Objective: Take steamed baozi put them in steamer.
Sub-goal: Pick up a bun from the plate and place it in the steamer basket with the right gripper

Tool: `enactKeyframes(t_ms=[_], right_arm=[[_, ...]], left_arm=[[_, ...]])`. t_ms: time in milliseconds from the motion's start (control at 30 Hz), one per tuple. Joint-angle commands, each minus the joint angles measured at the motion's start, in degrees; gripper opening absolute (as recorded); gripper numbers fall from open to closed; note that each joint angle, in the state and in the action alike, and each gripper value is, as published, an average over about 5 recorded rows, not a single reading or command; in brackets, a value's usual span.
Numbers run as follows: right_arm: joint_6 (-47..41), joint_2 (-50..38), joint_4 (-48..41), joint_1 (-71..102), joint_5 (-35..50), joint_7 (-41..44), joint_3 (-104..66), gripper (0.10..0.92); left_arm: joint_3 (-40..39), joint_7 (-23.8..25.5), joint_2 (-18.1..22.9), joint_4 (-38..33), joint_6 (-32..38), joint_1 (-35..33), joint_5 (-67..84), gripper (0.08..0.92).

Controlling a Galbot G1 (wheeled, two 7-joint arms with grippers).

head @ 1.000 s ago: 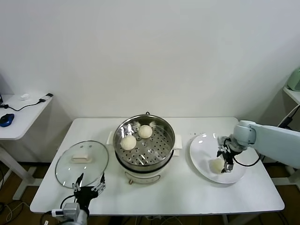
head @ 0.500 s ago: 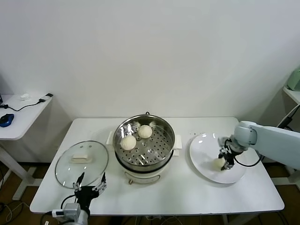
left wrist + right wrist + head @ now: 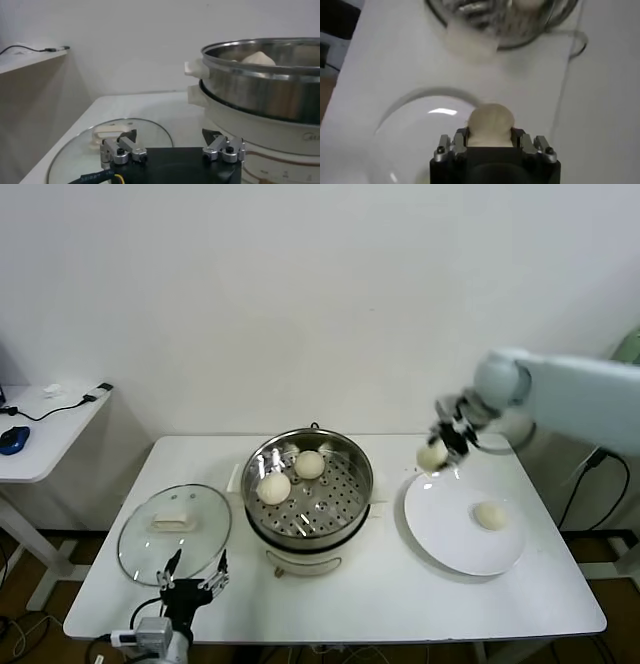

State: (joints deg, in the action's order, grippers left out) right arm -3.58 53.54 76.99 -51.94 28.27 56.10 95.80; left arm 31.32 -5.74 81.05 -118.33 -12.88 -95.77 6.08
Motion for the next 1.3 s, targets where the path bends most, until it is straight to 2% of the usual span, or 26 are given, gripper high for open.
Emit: enactKeyframes(t_ms=[33,200,367,500,1033,1133,1300], right_arm=[[20.4,18.66,6.13,-12.21,2.86,2.89,-0.04,0.568],[29.09,21.99,9.44,-3.49,-7.68,1.07,-2.08,0.568],[35.51,24.11,6.18,4.68,-16.94,-0.31,-3.02,0.568],[37.09,25.6,2.95,8.98,-20.78,-0.94,-3.69,0.566],[37.71,28.93,-6.24,16.17,-25.85,-1.24,-4.76,0.572],[37.99,29.02,-6.63,16.04,-24.64,-2.22,-4.63,0.601],[38.38,28.1,-6.08,12.72,-21.65,-2.71,-4.66,0.733]], left_arm=[[0.01,0.12,-0.04,0.0,-0.07,0.18,-0.03,0.823],[0.37,0.18,-0.06,0.14,-0.25,0.48,0.16,0.823],[0.55,0.16,-0.09,0.4,-0.27,0.58,0.3,0.823],[0.71,0.11,-0.04,0.46,-0.23,0.52,0.43,0.823],[1.1,-0.39,-0.11,0.66,-0.02,0.39,1.38,0.823],[1.13,-0.43,-0.15,0.68,-0.01,0.38,1.44,0.823],[1.1,-0.48,-0.18,0.55,0.01,0.31,1.44,0.823]])
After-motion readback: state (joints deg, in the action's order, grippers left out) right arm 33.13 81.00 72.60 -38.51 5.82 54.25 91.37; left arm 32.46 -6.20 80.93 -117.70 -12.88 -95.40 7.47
